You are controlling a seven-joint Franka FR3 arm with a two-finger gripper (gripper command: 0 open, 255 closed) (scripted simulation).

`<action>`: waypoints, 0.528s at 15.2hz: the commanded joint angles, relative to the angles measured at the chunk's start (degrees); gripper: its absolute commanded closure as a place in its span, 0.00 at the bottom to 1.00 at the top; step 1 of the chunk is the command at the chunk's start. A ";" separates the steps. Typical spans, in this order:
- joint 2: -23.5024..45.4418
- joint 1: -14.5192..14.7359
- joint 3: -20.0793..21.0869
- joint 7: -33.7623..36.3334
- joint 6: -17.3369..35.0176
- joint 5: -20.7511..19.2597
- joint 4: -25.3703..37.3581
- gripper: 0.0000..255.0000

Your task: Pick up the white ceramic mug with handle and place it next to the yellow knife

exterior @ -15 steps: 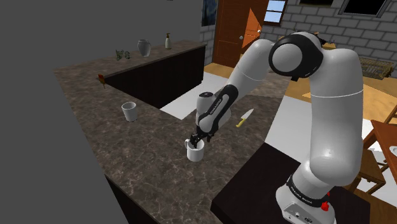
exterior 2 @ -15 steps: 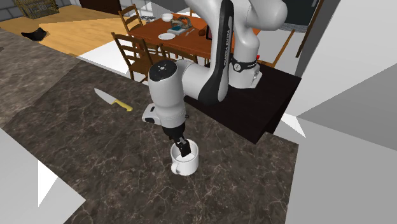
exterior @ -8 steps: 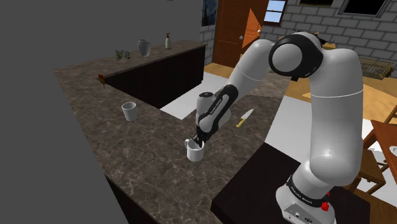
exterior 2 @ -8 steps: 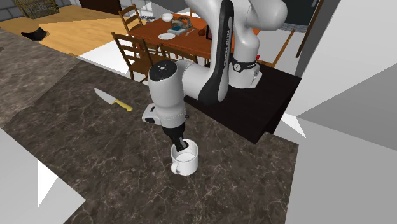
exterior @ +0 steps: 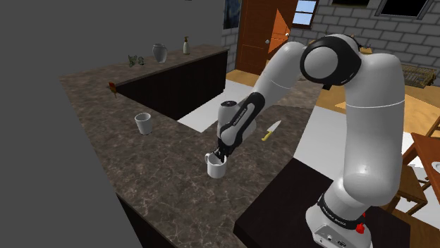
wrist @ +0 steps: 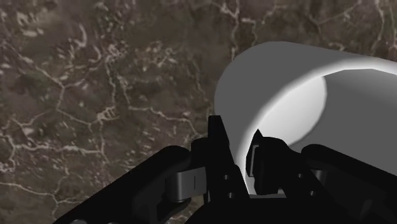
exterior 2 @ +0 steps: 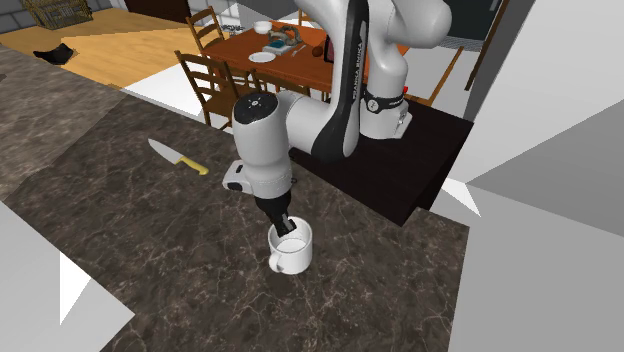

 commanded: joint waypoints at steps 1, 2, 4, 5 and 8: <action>-1.35 -0.12 0.17 -0.11 -1.12 0.17 -0.22 1.00; -2.14 -0.19 0.26 -0.18 -1.74 0.27 -0.38 1.00; -3.71 -0.33 0.44 -0.32 -3.02 0.48 -0.67 1.00; -4.48 -0.39 0.53 -0.39 -3.67 0.59 -0.80 1.00; -6.77 -0.57 0.77 -0.62 -5.65 0.93 -1.10 1.00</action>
